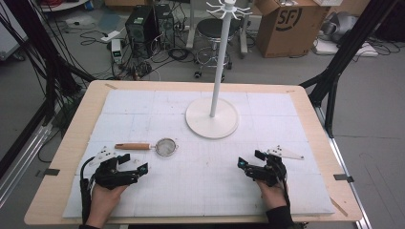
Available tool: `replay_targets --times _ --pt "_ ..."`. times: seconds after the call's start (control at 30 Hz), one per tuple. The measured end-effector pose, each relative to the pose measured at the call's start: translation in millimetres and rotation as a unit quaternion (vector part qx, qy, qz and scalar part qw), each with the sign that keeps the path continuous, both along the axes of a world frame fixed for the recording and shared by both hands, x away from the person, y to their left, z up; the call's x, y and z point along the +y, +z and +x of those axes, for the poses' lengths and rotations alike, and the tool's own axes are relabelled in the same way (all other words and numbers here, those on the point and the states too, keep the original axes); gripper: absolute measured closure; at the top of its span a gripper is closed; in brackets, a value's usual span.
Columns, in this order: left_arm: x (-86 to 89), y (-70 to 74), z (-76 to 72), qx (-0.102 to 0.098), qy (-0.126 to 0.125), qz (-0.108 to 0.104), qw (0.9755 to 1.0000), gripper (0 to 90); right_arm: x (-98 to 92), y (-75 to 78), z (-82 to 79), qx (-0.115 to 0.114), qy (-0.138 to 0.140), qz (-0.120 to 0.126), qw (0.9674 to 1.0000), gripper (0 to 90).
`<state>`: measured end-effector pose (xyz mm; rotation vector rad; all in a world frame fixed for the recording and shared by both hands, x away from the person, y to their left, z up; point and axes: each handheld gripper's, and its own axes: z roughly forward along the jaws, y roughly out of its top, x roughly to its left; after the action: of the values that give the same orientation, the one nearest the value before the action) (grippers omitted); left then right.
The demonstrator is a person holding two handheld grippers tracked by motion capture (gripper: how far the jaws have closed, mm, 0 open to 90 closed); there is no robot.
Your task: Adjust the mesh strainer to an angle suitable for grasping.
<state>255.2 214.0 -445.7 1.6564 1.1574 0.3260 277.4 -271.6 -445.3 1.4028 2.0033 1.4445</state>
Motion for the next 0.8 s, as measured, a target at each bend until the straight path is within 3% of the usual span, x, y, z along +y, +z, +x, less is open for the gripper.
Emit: replay_targets --times 0.5,0.8 --pt "1.2 1.4 -1.2 -0.008 0.008 0.003 0.9999 10.6 -0.1 0.1 0.0 -0.002 0.001 -0.001 1.0 14.8" --pt "1.9 1.9 -2.9 -0.013 0.013 0.007 0.9998 20.4 0.3 1.1 -0.9 0.0 -0.001 0.002 1.0 14.8"
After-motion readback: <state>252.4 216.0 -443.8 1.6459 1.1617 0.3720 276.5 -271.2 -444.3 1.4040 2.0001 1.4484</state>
